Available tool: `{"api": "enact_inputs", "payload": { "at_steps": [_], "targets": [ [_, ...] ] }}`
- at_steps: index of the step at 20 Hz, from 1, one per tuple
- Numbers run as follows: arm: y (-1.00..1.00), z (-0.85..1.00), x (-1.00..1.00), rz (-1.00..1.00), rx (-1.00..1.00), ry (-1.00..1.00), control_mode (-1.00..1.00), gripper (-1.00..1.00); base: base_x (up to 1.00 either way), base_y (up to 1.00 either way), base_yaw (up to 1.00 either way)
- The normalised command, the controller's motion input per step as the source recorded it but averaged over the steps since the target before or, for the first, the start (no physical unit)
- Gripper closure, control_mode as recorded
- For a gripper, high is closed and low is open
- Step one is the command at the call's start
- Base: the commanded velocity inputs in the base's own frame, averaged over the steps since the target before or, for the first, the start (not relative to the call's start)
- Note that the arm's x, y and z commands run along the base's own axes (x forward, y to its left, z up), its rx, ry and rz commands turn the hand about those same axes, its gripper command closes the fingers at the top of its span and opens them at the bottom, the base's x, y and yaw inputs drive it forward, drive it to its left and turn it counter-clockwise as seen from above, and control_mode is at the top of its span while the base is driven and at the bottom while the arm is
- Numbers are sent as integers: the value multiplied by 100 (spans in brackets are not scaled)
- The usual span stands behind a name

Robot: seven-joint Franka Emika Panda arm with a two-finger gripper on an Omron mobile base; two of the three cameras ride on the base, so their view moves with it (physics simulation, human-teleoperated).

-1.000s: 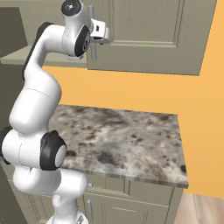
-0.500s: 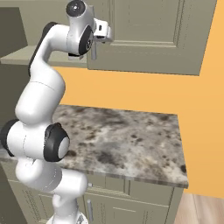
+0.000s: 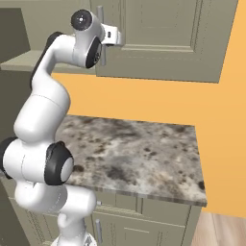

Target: Get the candle and the liquor from the cabinet and move them to the dining counter.

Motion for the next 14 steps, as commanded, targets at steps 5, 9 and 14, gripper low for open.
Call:
{"api": "enact_inputs", "payload": {
  "at_steps": [5, 9, 14],
  "targets": [
    [0, 1, -3, 0, 1, -14, -100, 100, 0, 0, 0],
    [0, 15, -19, 0, 3, -12, -100, 100, 0, 0, 0],
    [0, 20, -38, 0, 4, -12, -100, 100, 0, 0, 0]
  ]
}}
